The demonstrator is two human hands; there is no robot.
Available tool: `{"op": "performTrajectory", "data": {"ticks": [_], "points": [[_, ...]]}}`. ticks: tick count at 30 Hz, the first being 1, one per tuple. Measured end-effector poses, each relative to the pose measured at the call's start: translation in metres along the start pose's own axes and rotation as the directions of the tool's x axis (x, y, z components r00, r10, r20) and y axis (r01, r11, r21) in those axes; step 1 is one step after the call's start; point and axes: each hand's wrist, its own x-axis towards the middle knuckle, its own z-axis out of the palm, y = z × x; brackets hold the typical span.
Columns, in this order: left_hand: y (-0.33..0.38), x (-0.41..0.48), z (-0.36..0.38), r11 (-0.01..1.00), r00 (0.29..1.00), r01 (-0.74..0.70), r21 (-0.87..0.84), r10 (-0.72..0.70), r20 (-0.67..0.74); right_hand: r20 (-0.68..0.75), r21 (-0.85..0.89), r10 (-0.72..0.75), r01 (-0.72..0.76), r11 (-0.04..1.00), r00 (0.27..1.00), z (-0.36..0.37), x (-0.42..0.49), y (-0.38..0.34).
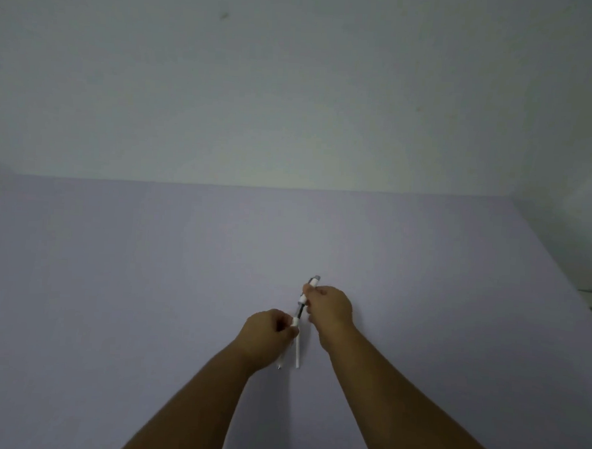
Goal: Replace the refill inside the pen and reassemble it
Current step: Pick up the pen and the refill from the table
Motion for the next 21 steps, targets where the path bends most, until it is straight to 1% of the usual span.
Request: {"op": "performTrajectory", "data": {"ticks": [2,3,4,5,7,8,10,15,21], "points": [[-0.004,-0.004,-0.001,0.998,0.999,0.022,0.051,-0.024,0.042,-0.022,0.093,0.043,-0.041,0.995,0.999,-0.008,0.006,0.002],[-0.008,-0.005,-0.001,0.999,0.999,0.037,0.030,-0.038,0.038,0.004,0.078,0.040,-0.040,0.996,0.999,-0.013,0.010,0.003],[-0.011,-0.006,-0.001,0.999,0.998,0.053,-0.010,-0.053,0.022,0.043,0.001,0.025,-0.025,1.000,0.999,-0.017,0.013,0.005],[-0.013,-0.006,-0.002,0.996,0.998,0.067,-0.054,-0.067,0.000,0.079,-0.122,0.004,0.005,0.992,0.997,-0.020,0.015,0.008],[-0.014,-0.005,-0.002,0.988,0.995,0.086,-0.126,-0.091,-0.031,0.103,-0.364,-0.038,0.073,0.929,0.994,-0.024,0.018,0.017],[-0.014,-0.004,-0.001,0.985,0.994,0.089,-0.147,-0.097,-0.042,0.095,-0.423,-0.059,0.094,0.901,0.994,-0.024,0.018,0.023],[-0.013,-0.002,0.000,0.981,0.993,0.090,-0.173,-0.101,-0.056,0.070,-0.468,-0.079,0.103,0.877,0.994,-0.025,0.018,0.034],[-0.011,0.001,0.004,0.978,0.992,0.090,-0.191,-0.106,-0.074,0.040,-0.488,-0.109,0.114,0.865,0.993,-0.019,0.019,0.044],[-0.012,0.003,0.007,0.983,0.992,0.073,-0.169,-0.089,-0.086,-0.013,-0.410,-0.108,0.093,0.907,0.994,-0.013,0.018,0.052]]}}
